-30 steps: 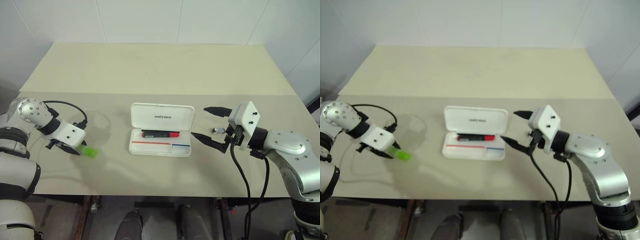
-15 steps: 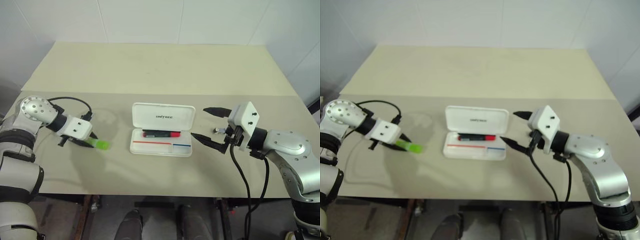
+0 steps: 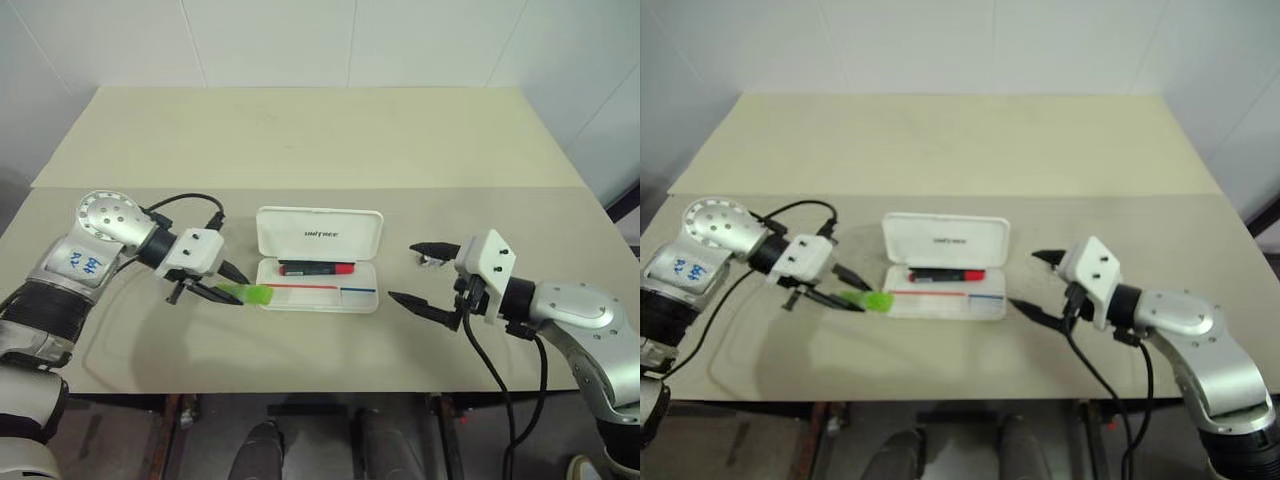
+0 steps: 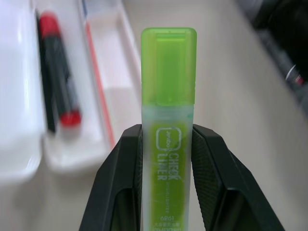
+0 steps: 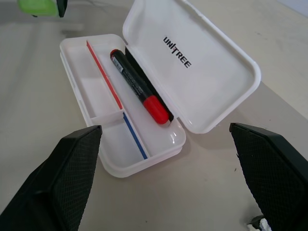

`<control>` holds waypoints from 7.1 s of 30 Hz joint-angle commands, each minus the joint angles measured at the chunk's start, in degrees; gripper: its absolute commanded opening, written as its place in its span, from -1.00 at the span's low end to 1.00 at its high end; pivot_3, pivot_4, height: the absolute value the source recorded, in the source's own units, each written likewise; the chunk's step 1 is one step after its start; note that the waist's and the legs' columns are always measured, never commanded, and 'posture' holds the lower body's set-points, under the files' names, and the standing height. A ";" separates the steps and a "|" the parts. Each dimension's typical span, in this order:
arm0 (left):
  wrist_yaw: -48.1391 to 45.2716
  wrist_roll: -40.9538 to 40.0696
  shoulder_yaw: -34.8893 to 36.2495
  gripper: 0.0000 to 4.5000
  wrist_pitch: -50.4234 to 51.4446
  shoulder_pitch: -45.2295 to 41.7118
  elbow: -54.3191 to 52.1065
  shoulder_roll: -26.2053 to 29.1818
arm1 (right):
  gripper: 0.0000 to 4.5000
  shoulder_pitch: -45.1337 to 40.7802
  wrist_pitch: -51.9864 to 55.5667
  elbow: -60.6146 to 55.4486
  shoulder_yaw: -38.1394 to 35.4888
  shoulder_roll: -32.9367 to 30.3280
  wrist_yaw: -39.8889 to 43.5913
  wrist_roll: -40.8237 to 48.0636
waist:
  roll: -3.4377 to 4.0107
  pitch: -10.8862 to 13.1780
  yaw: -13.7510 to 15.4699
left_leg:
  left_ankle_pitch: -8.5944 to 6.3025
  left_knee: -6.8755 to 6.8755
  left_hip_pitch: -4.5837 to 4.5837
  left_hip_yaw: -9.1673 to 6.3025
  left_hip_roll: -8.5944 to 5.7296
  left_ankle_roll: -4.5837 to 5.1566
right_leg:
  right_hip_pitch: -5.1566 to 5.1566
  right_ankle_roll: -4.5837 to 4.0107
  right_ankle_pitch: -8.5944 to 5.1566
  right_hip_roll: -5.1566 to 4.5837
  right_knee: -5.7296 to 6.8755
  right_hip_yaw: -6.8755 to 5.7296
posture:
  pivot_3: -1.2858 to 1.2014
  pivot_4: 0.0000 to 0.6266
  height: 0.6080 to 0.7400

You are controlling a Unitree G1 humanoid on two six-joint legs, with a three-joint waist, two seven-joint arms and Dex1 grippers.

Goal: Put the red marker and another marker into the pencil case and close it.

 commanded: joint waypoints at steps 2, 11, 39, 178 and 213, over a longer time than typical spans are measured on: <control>2.98 1.32 2.66 -0.56 7.21 0.60 -6.18 -3.26 | 1.00 0.31 0.70 -4.43 -2.29 -0.39 -1.21 1.74 | -0.01 0.00 0.23 | 0.00 0.04 0.00 -0.01 0.00 0.00 | 0.00 0.00 0.00 0.01 0.04 0.00 | 0.03 -0.52 1.00; 4.96 6.26 3.10 -0.56 10.09 -1.60 -6.26 -9.73 | 1.00 2.26 3.02 -7.72 -3.23 -0.24 -3.34 3.25 | -0.01 0.00 0.51 | 0.00 0.09 0.01 -0.01 -0.01 0.00 | 0.03 -0.02 -0.01 0.00 0.02 0.00 | 0.03 -0.52 1.00; 0.40 13.84 2.71 -0.56 6.87 -5.16 0.32 -16.48 | 1.00 6.32 6.28 -12.83 -5.41 -0.63 -7.01 5.89 | -0.01 0.00 0.43 | 0.00 0.09 -0.01 0.02 -0.03 0.00 | 0.08 0.03 0.02 -0.02 -0.16 0.00 | 0.03 -0.52 1.00; 6.26 0.94 17.67 1.00 11.75 4.56 -10.45 -12.75 | -0.85 -16.17 -4.10 21.71 19.96 8.85 11.40 -12.72 | 0.06 0.03 -0.97 | 0.03 0.16 -0.05 0.12 -0.04 -0.06 | 0.08 0.18 0.16 -0.07 -0.25 0.03 | 0.03 -0.52 1.00; 6.54 0.54 20.87 1.00 9.38 4.34 -4.85 -12.61 | 0.99 -5.49 4.97 -2.64 -3.23 1.89 2.94 3.59 | 0.05 0.03 0.29 | 0.02 0.05 -0.06 0.14 -0.03 -0.05 | 0.07 0.17 0.15 -0.07 -0.40 0.03 | 0.03 -0.52 1.00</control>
